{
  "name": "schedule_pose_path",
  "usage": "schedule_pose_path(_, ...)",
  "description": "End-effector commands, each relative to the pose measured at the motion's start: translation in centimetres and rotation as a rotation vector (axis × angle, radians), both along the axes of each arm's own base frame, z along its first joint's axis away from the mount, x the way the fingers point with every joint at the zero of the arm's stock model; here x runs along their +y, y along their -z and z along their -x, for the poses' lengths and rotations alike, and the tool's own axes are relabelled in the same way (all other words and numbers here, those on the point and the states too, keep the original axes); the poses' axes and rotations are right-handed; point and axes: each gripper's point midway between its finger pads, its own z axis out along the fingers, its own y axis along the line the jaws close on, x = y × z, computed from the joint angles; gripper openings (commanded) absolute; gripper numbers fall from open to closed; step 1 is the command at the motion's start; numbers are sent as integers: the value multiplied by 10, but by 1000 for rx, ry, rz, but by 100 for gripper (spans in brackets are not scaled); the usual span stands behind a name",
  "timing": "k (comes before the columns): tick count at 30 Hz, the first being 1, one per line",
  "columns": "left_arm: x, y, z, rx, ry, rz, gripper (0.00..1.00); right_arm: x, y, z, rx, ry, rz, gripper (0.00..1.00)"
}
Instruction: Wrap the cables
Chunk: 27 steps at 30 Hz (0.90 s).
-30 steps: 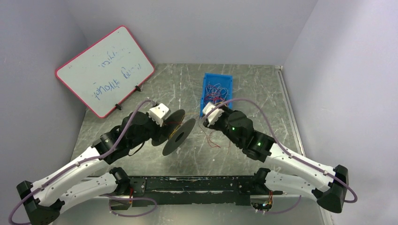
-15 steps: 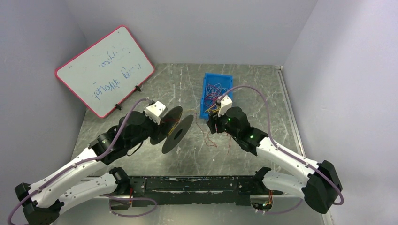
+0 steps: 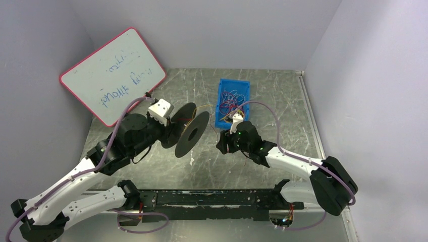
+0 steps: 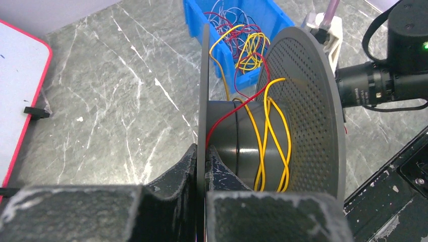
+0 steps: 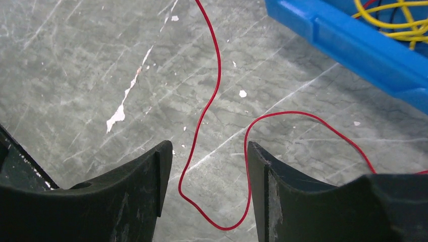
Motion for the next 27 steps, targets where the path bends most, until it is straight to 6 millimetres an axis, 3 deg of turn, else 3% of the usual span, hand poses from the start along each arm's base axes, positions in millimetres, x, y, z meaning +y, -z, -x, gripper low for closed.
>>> schedule_pose_path(1, 3, -41, -5, -67, -36, 96, 7, 11, 5, 0, 8, -39, -46, 59)
schedule_pose_path(14, 11, -54, -11, -80, -97, 107, 7, 25, 18, 21, 54, -171, -85, 54)
schedule_pose_path(21, 18, -63, -16, -87, -159, 130, 7, 25, 18, 31, 67, -202, -111, 39)
schedule_pose_path(27, 26, -72, -20, -95, -218, 164, 7, 19, 19, 37, 67, -196, -108, 18)
